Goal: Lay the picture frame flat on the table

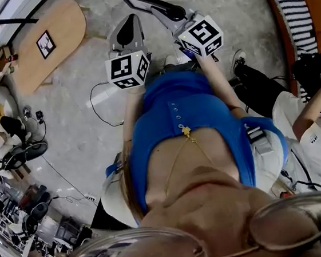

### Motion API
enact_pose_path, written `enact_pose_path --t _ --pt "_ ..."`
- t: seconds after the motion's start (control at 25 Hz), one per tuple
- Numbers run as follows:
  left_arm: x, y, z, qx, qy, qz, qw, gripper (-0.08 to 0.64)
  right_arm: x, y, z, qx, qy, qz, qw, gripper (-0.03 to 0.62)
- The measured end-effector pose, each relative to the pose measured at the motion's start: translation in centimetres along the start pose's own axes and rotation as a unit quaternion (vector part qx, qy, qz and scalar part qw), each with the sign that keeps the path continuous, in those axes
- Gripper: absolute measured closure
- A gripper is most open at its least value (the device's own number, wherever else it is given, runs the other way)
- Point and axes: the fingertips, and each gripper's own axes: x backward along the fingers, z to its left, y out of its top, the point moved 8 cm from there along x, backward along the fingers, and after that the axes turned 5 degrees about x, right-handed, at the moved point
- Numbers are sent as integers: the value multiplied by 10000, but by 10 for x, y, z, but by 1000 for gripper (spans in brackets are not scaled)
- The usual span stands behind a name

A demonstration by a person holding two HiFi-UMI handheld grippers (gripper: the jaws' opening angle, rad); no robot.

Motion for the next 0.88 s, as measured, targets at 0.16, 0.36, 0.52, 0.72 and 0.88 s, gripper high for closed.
enact_pose_path --t 0.16,0.36,0.52,0.72,0.88 --pt "-5 -5 13 56 -45 80 9999 560 -11 -9 0 11 -58 137 9999 588" --pt "-27 3 29 87 -231 150 9996 560 -23 -7 -14 -52 -317 171 9993 588" --pt "-68 13 67 -12 -493 263 9984 560 -65 -5 -43 -93 -501 198 9985 588" --pt "-116 35 97 -59 -914 354 9952 560 -104 7 -79 -105 -767 199 9968 588" --pt "-134 57 114 -143 -1125 371 9929 560 -129 22 -92 -102 -945 229 9952 588"
